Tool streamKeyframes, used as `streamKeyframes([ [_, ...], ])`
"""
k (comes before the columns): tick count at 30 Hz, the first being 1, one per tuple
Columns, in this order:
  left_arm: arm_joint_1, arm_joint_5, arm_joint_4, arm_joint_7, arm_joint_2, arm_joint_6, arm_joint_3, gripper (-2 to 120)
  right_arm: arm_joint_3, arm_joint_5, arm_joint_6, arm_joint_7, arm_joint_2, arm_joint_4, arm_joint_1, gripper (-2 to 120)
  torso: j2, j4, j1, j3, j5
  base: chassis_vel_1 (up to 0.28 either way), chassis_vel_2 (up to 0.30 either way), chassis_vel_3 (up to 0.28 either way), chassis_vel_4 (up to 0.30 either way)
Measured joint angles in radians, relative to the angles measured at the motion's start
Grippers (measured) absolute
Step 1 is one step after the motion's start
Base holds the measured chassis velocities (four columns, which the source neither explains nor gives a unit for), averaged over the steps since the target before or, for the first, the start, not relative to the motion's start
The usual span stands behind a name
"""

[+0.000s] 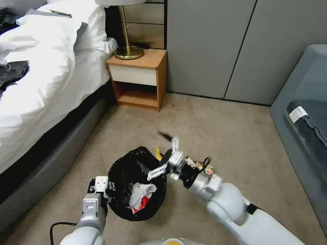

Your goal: Pick up the trash bin, then pick up the garbage from the floor and place it into the trash bin.

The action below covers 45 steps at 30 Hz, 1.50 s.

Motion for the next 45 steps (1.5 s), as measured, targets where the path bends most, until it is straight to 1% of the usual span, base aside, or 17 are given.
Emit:
streamKeyframes([
  [1,0.0,-0.004,0.001,0.0,-0.002,0.001,-0.004,3,0.031,-0.016,0.002,0.028,0.004,0.024,-0.029,114,0.0,0.0004,0.0,0.0,-0.0001,0.0,0.0,0.0,0.0],
  [4,-0.001,-0.011,0.004,0.0,-0.004,0.002,-0.01,3,0.059,-0.036,0.01,0.052,0.011,0.038,-0.058,114,0.0,0.0003,0.0,0.0,-0.0001,0.0,0.0,0.0,0.0],
  [7,-0.004,-0.022,0.008,-0.001,-0.008,0.003,-0.024,3,0.122,-0.097,0.045,0.124,0.045,0.056,-0.17,110,0.0,0.0001,0.0,0.0,0.0001,0.0,0.0,0.0,0.0],
  [8,-0.003,-0.024,0.008,-0.002,-0.008,0.002,-0.028,3,0.138,-0.111,0.056,0.144,0.06,0.057,-0.208,106,0.0,-0.0003,0.0,0.0,0.0001,0.0,0.0,0.0,0.0],
  [9,-0.003,-0.024,0.008,-0.002,-0.008,0.002,-0.028,3,0.138,-0.111,0.056,0.144,0.06,0.057,-0.208,106,0.0,-0.0003,0.0,0.0,0.0001,0.0,0.0,0.0,0.0],
  [10,-0.003,-0.027,0.006,-0.002,-0.006,0.002,-0.03,3,0.163,-0.129,0.08,0.179,0.103,0.054,-0.277,103,0.0,0.0001,0.0,0.0,-0.0002,0.0,0.0,0.0,0.0],
  [11,-0.006,-0.029,0.002,-0.002,-0.006,0.003,-0.031,3,0.181,-0.142,0.116,0.199,0.155,0.03,-0.33,102,0.0,-0.0002,0.0,0.0,0.0002,0.0,0.0,0.0,0.0],
  [12,-0.01,-0.032,-0.001,-0.002,-0.007,0.004,-0.031,3,0.204,-0.147,0.149,0.209,0.201,0.002,-0.367,100,0.0,0.0002,0.0,0.0,0.0,0.0,0.0,0.0,0.0],
  [13,-0.01,-0.032,-0.001,-0.002,-0.007,0.004,-0.031,3,0.204,-0.147,0.149,0.209,0.201,0.002,-0.367,100,0.0,0.0002,0.0,0.0,0.0,0.0,0.0,0.0,0.0],
  [14,-0.011,-0.034,-0.003,-0.003,-0.007,0.005,-0.032,3,0.233,-0.151,0.19,0.214,0.244,-0.038,-0.405,100,0.0,0.0,0.0,0.0,0.0002,0.0,0.0,0.0,0.0],
  [15,-0.011,-0.036,-0.003,-0.003,-0.005,0.005,-0.033,3,0.256,-0.153,0.216,0.217,0.261,-0.066,-0.423,100,0.0,0.0002,0.0,0.0,-0.0001,0.0,0.0,0.0,0.0],
  [16,-0.011,-0.036,-0.003,-0.003,-0.005,0.005,-0.033,3,0.256,-0.153,0.216,0.217,0.261,-0.066,-0.423,100,0.0,0.0002,0.0,0.0,-0.0001,0.0,0.0,0.0,0.0],
  [18,-0.014,-0.041,-0.003,-0.003,-0.001,0.006,-0.035,3,0.288,-0.152,0.233,0.218,0.262,-0.097,-0.434,100,0.0,0.0002,0.0,0.0,-0.0001,0.0,0.0,0.0,0.0],
  [24,-0.026,-0.047,-0.003,-0.004,0.0,0.01,-0.033,3,0.331,-0.148,0.219,0.216,0.249,-0.124,-0.424,100,0.0,0.0003,0.0,0.0,0.0,0.0,0.0,0.0,0.0],
  [30,-0.033,-0.049,0.003,-0.004,0.0,0.01,-0.033,3,0.358,-0.137,0.203,0.206,0.246,-0.137,-0.407,100,0.0,0.0003,0.0,0.0,0.0,0.0,0.0,0.0,0.0],
  [45,-0.052,-0.056,0.02,-0.005,0.005,0.014,-0.034,3,0.414,-0.099,0.21,0.18,0.229,-0.158,-0.383,100,0.0,0.0001,0.0,0.0,0.0,-0.024,0.022,0.028,-0.025],
])
